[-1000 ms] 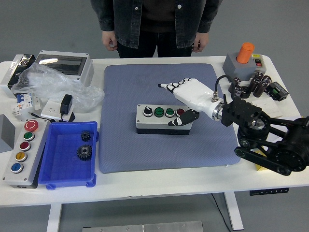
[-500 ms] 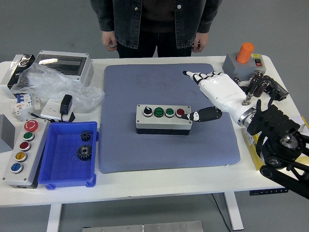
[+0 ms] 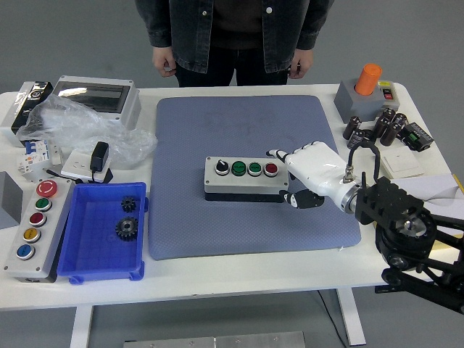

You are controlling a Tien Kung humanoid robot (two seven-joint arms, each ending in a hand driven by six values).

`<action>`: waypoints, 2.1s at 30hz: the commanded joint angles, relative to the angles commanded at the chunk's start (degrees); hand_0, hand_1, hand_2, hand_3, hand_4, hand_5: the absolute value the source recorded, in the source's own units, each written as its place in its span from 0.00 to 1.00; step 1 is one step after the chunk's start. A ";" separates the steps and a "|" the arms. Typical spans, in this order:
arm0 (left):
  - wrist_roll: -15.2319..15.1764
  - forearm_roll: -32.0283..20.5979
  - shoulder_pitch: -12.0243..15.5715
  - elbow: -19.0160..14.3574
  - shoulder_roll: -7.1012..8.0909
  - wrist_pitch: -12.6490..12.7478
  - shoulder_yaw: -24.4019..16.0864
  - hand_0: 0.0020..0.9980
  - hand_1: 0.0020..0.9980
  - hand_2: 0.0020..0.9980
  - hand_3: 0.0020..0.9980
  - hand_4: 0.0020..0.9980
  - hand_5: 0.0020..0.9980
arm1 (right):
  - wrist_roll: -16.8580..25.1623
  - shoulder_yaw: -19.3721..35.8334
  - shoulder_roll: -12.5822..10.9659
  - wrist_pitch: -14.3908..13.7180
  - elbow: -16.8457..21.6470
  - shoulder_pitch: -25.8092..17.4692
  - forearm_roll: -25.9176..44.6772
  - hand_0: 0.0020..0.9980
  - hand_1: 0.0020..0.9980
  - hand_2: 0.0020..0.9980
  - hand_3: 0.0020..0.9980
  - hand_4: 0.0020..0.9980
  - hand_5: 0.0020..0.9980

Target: Pick up the button,place it on the desk,press the button,press the button

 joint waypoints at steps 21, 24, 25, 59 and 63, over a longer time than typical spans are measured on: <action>-0.21 0.19 -0.22 -0.06 0.04 0.07 -0.09 0.68 0.70 0.63 0.62 0.51 0.44 | 0.25 -2.95 1.12 -0.20 -2.93 0.22 1.00 0.48 0.35 0.23 0.87 0.37 0.00; -0.23 0.21 -0.22 -0.07 0.06 0.09 -0.10 0.68 0.70 0.63 0.62 0.51 0.44 | 0.29 -3.29 1.29 -0.24 -3.13 0.20 1.01 0.48 0.35 0.23 0.87 0.37 0.00; -0.23 0.28 -0.24 -0.07 0.07 0.10 -0.19 0.68 0.70 0.63 0.62 0.51 0.44 | 0.30 -3.40 1.34 -0.26 -3.20 0.19 1.02 0.48 0.35 0.23 0.87 0.37 0.00; -0.23 0.29 -0.20 -0.09 0.11 0.12 -0.06 0.68 0.71 0.63 0.62 0.52 0.45 | 4.26 3.88 -0.81 -6.24 1.08 -1.18 3.75 0.45 0.34 0.22 0.82 0.37 0.00; -0.18 0.30 -0.10 -0.09 0.08 0.11 -0.01 0.68 0.71 0.63 0.62 0.52 0.45 | 6.92 7.56 -0.70 -9.77 1.06 -2.97 6.85 0.43 0.35 0.23 0.81 0.37 0.00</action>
